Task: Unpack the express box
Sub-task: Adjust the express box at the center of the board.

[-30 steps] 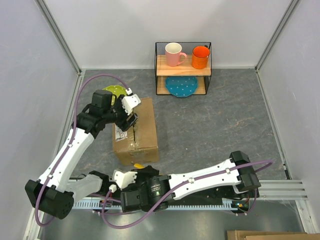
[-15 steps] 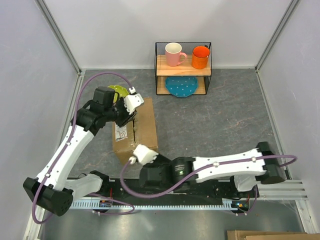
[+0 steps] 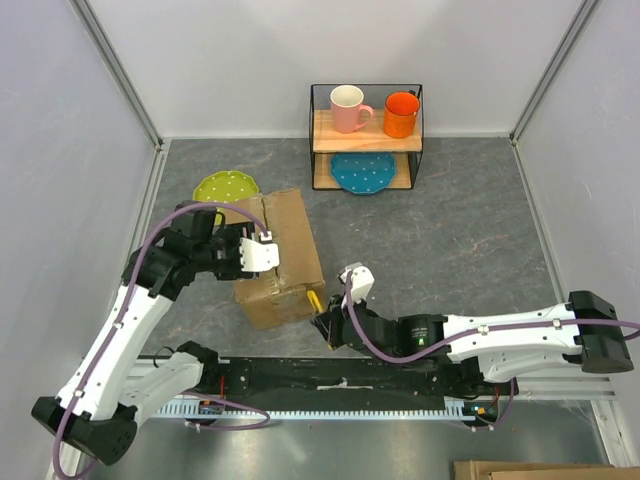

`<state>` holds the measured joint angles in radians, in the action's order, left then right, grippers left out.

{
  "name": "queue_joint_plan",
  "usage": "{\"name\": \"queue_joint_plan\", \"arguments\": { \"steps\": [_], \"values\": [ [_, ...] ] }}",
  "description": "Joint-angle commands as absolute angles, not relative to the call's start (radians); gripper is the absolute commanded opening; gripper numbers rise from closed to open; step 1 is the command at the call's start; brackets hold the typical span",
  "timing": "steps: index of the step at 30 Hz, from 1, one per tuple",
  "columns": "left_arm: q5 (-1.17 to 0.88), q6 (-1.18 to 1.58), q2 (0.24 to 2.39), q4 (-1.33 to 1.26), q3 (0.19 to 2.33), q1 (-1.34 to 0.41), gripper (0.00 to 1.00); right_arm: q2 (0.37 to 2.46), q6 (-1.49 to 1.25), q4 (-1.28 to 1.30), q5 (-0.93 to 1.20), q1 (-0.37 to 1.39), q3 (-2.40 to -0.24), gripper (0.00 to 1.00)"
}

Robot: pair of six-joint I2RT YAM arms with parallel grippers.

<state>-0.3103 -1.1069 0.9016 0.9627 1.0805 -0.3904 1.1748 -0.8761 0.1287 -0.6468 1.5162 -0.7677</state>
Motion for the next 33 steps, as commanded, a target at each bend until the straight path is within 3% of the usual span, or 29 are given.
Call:
{"name": "queue_joint_plan", "arguments": {
  "steps": [1,7,11,19,26,33],
  "values": [
    [-0.267,-1.311,0.891,1.051,1.098,-0.368,0.67,1.158,-0.937,-0.046,-0.647,1.499,-0.743,0.00],
    [-0.407,-1.416,0.893,1.248,1.208,-0.351,0.70,1.024,-0.894,-0.003,-0.597,1.364,-0.719,0.00],
    [-0.534,-1.500,0.922,1.353,1.285,-0.353,0.79,0.954,-0.839,0.101,-0.540,1.255,-0.745,0.00],
    [-0.673,-1.500,1.061,1.285,1.443,-0.356,0.95,0.980,-0.848,0.006,-0.339,1.269,-0.713,0.00],
    [-0.652,-1.703,1.192,1.307,1.423,-0.386,0.99,0.950,-0.836,0.073,-0.400,1.269,-0.749,0.00],
    [-0.554,-1.759,1.442,1.539,1.624,-0.442,0.99,0.937,-0.896,0.124,-0.454,1.243,-0.718,0.00]
  ]
}}
